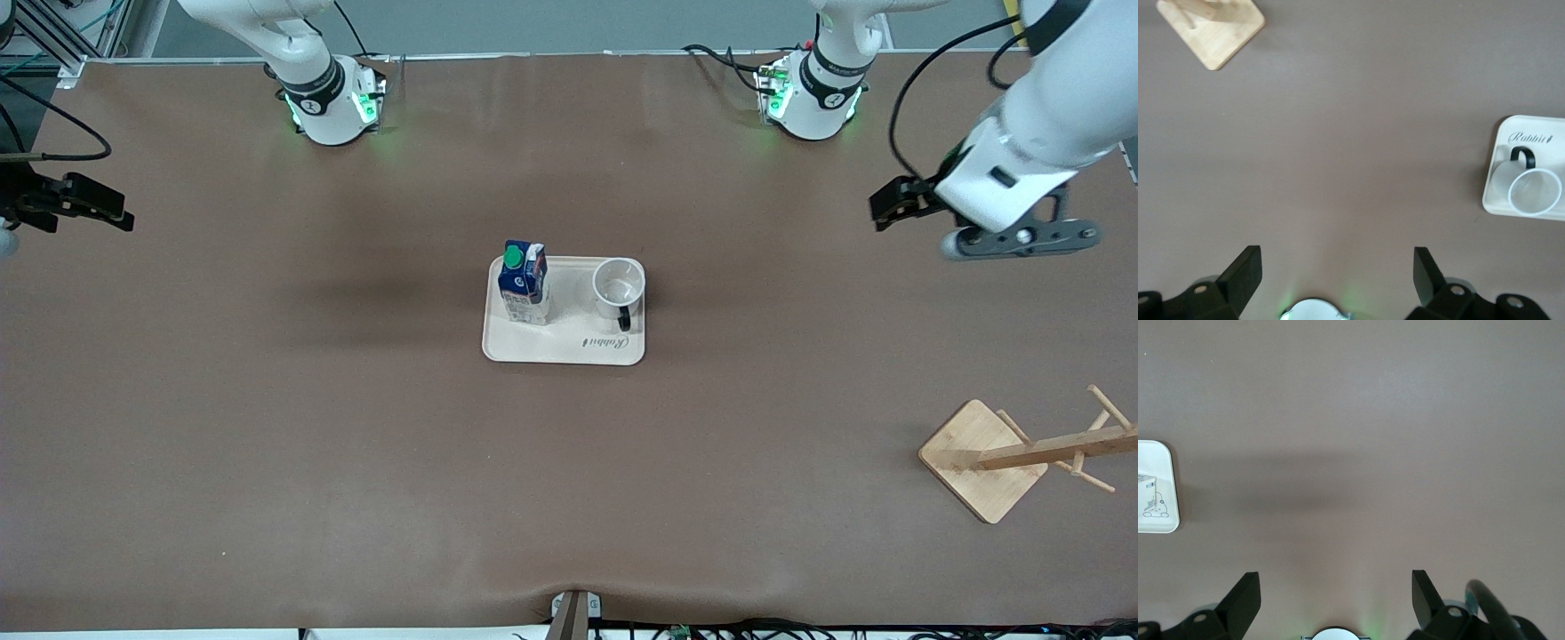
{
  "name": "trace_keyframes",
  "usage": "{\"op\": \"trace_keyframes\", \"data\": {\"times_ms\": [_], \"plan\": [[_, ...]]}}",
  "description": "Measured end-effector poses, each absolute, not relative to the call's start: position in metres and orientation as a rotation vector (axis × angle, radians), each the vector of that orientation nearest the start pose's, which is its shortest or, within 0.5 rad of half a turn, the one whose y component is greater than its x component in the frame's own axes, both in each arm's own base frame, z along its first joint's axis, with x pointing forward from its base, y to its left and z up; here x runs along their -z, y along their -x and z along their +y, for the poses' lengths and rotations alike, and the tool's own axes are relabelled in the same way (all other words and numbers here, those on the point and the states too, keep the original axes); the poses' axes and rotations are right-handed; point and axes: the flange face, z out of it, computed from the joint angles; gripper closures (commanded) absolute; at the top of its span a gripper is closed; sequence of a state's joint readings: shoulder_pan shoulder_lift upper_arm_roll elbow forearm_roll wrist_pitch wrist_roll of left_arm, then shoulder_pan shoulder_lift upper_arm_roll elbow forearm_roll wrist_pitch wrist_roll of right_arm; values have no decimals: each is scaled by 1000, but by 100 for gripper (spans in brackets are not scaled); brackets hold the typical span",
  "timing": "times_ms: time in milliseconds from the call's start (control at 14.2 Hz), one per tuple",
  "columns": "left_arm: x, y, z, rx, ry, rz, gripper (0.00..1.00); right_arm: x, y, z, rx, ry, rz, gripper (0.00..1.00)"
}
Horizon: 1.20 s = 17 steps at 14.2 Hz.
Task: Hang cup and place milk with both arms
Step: 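Reach the left gripper toward the white mug on the tray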
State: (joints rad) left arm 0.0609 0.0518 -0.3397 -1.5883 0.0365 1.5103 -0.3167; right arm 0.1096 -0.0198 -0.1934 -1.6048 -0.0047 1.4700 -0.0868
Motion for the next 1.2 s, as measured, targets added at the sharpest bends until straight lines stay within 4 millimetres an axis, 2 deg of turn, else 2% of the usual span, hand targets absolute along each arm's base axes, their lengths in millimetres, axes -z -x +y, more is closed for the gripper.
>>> {"op": "trace_keyframes", "data": {"times_ms": [282, 565, 776, 988, 1200], "plan": [[-527, -538, -200, -156, 3085, -156, 0, -611, -535, -46, -180, 3127, -5, 0], [-471, -523, -257, -177, 3077, -297, 0, -611, -535, -46, -180, 3127, -5, 0], [-418, -512, -297, -170, 3090, -379, 0, -611, -535, -46, -176, 3127, -5, 0], [-371, -495, -317, -172, 3099, -394, 0, -611, -537, -44, -168, 3129, -13, 0], [-347, -480, -335, -174, 3082, -383, 0, -605, -545, -41, -173, 3132, -18, 0]]}}
